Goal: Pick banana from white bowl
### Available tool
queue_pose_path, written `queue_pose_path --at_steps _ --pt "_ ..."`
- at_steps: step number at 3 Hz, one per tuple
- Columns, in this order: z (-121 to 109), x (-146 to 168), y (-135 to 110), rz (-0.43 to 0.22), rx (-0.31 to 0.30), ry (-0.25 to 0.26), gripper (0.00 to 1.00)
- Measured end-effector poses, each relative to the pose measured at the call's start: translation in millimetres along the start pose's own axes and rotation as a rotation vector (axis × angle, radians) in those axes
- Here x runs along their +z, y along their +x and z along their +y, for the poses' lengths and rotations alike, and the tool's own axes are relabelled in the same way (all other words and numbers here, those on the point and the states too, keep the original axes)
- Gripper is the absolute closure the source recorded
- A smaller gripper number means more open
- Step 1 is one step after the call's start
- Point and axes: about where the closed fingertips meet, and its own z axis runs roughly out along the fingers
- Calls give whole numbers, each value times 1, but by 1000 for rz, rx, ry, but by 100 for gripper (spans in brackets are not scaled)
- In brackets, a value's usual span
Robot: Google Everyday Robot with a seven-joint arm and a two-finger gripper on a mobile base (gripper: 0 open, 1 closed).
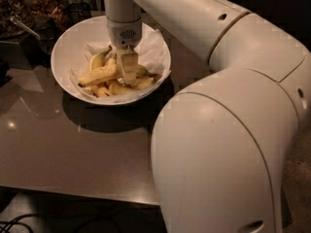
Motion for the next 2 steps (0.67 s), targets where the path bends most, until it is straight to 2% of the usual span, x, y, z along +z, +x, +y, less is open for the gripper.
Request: queue_pose_path --at_steps 2 --pt "-17 4 -8 -28 -1 59 95"
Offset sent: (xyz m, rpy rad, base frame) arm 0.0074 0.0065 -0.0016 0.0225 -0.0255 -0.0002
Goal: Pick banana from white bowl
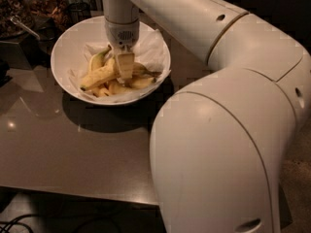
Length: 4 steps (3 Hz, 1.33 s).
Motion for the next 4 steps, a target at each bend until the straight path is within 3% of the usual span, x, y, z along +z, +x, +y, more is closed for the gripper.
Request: queue_pose_path --at_steps 1,2,4 --pt "11 -12 1 -21 -5 50 100" --pt "38 -33 7 -41 -13 102 100" --pt "86 -70 11 -64 -73 155 100"
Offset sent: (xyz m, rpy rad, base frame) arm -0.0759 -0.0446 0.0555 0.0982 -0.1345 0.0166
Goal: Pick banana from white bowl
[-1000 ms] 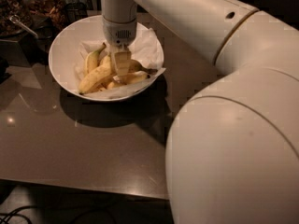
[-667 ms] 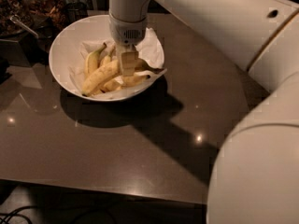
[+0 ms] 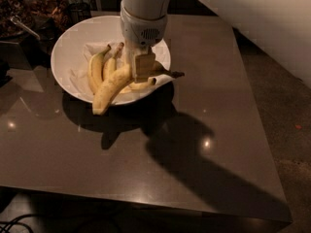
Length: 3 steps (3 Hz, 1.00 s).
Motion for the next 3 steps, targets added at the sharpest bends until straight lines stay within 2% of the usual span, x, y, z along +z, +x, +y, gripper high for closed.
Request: queue_pose_path --at_steps 2,3 --pt "60 -32 -8 -20 -40 55 100" --pt "88 -35 -9 -49 -31 74 100"
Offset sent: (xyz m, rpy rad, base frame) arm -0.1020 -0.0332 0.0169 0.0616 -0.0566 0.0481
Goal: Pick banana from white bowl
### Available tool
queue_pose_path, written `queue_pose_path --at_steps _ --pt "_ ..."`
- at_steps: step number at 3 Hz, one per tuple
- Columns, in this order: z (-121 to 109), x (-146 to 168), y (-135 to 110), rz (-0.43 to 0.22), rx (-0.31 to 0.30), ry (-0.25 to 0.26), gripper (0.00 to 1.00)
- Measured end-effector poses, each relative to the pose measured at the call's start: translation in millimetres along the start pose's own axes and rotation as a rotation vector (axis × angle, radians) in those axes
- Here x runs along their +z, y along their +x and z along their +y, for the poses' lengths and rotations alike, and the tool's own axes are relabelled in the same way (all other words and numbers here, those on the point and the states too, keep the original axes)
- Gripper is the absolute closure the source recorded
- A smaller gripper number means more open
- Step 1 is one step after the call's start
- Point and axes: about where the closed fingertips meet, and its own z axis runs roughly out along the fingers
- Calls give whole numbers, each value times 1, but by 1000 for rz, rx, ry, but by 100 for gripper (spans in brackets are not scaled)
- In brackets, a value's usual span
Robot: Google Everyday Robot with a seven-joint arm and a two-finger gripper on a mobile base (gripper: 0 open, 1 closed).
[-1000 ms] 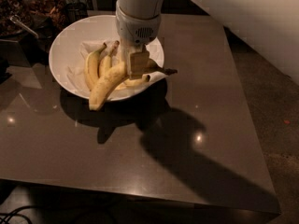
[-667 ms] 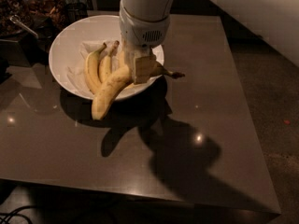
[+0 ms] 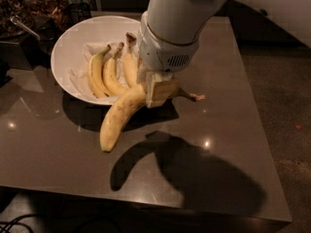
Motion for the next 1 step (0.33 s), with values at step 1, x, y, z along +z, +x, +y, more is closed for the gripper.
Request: queue_pose_path --at_steps 1 --pt "23 1 0 -42 14 21 100"
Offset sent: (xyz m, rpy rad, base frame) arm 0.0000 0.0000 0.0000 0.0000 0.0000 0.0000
